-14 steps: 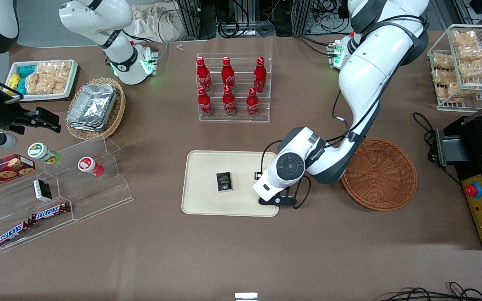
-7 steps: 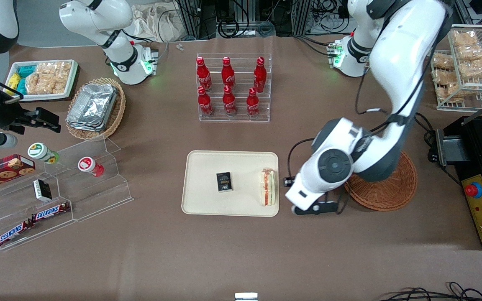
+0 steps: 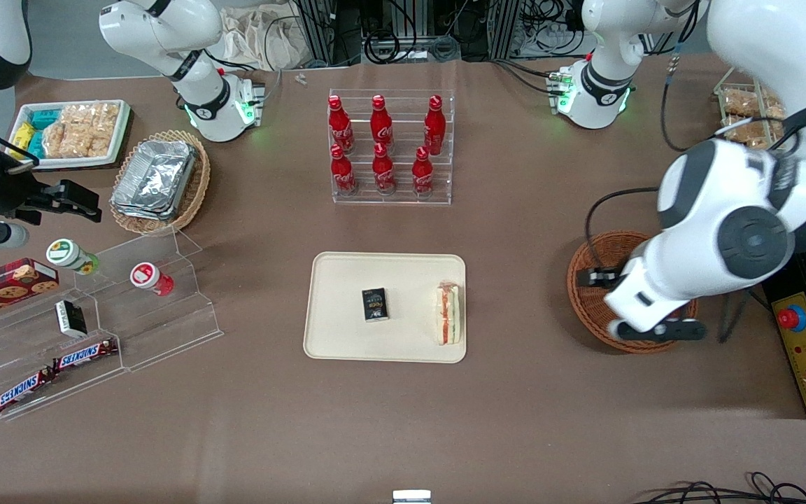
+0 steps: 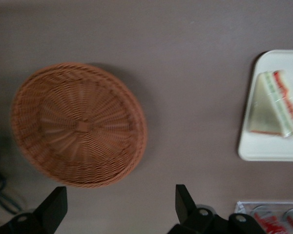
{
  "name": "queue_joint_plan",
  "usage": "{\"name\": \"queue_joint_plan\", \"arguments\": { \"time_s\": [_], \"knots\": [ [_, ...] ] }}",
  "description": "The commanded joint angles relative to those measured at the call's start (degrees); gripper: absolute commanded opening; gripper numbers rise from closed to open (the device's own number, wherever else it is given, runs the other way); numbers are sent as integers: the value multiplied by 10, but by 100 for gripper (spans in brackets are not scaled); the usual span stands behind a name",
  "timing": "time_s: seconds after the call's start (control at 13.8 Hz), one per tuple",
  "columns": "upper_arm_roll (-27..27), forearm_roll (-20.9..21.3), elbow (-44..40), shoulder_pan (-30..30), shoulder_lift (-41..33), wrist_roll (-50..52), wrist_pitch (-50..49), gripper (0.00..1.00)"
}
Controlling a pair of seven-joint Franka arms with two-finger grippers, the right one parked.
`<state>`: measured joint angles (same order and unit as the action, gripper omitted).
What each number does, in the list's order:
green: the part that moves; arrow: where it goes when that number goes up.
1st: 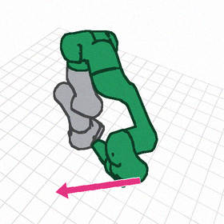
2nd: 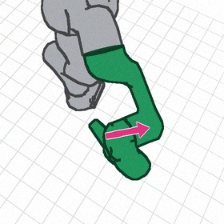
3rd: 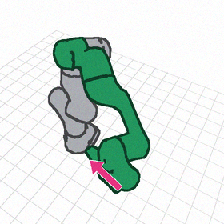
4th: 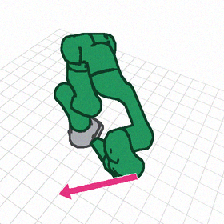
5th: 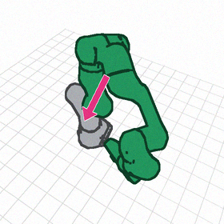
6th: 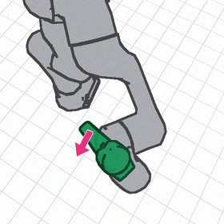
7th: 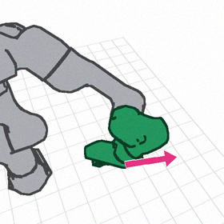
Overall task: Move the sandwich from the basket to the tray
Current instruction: 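Open the left gripper, release the sandwich, and withdraw toward the basket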
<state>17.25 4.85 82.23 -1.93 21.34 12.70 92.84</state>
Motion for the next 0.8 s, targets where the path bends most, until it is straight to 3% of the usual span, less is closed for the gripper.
{"name": "queue_joint_plan", "arguments": {
  "time_s": [0.0, 0.14, 0.43, 0.72],
  "knots": [
    [-62, -19, 144, 3, -119, -77, 47, 99],
    [-74, -19, 183, 3, -150, -80, 79, 99],
    [-76, 23, 151, 3, -137, -80, 78, 99],
    [-76, 18, 103, -3, -119, -86, 65, 100]
  ]
}}
